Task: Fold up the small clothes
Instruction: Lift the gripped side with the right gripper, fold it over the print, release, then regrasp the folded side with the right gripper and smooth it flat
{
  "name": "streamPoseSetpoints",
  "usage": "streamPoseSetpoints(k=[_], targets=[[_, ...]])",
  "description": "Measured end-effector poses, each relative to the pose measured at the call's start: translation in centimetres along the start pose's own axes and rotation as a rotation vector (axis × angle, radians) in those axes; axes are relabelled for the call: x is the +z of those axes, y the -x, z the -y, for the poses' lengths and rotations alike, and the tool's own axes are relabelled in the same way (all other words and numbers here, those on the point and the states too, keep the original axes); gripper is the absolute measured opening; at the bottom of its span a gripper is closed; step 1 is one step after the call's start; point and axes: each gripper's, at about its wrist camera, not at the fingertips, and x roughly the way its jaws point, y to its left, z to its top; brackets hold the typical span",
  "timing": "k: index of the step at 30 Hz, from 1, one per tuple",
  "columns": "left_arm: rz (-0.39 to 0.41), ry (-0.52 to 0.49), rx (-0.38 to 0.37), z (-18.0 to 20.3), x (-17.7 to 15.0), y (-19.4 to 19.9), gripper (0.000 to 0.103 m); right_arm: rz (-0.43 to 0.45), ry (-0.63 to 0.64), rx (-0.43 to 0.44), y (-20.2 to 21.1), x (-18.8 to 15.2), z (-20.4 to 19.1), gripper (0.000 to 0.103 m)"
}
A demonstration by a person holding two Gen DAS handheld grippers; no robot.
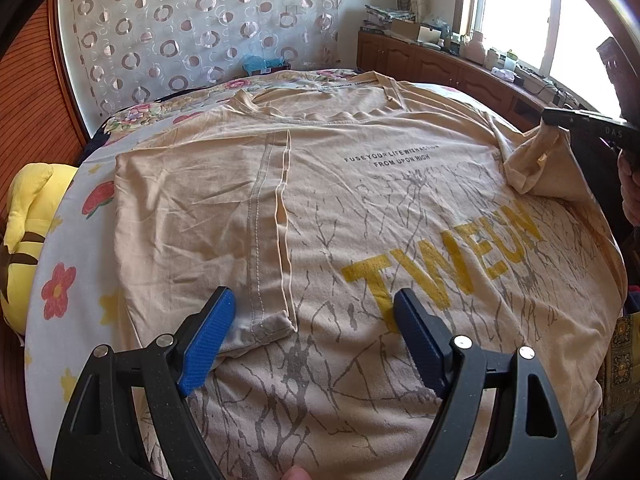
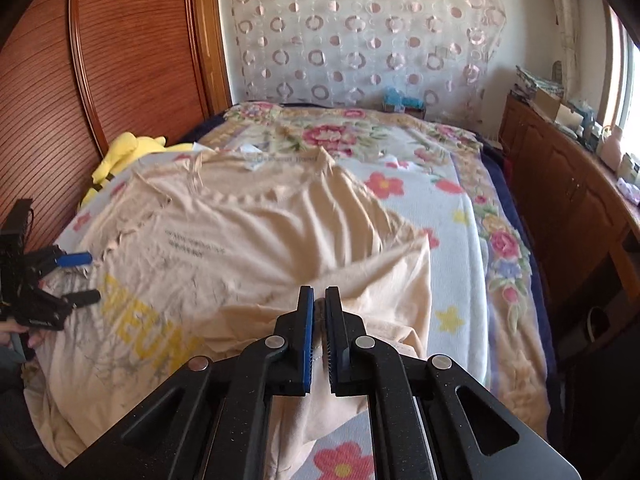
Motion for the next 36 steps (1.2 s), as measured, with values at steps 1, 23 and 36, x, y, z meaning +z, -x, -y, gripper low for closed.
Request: streamPoseSetpoints(k=[1, 23, 36], targets=[[0.0, 0.0, 0.0, 0.0, 0.0, 0.0, 0.082, 0.007, 0.005, -0.002, 0.1, 0.4, -0.1, 0.006], [0.005, 0.007, -0.006, -0.1, -0.1, 0.1, 0.082, 0.02, 0.102, 0.033, -6.3, 6.2, -7.2, 0.011], [0.005, 0.007, -0.006, 0.0, -0.1, 0.0, 0.082, -0.065, 0.149, 0.007, -2.1, -2.2, -7.3, 0.02]])
